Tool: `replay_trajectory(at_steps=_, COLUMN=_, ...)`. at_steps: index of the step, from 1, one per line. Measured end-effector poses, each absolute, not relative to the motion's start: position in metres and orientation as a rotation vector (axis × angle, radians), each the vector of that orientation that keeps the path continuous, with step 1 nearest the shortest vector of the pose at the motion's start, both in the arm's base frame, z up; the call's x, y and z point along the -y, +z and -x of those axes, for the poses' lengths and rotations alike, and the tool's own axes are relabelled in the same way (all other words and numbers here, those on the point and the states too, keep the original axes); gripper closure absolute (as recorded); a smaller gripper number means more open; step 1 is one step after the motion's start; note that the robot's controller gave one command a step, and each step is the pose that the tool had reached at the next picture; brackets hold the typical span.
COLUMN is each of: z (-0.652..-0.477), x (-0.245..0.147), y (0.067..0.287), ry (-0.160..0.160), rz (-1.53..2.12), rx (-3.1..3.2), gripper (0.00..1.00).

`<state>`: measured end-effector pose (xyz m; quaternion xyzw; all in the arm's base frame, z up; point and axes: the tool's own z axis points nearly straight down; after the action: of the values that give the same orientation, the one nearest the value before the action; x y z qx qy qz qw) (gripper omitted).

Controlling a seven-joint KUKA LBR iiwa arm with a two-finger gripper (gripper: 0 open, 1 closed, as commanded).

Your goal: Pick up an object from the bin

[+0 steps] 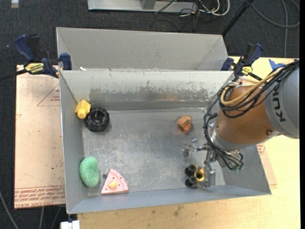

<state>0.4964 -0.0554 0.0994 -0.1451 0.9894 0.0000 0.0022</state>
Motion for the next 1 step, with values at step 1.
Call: replay_trajectory(at_steps=1, z=-0.4815, x=0.0571, y=0.0766, ry=0.003, rz=0.745, rx=-3.050, gripper=1.00)
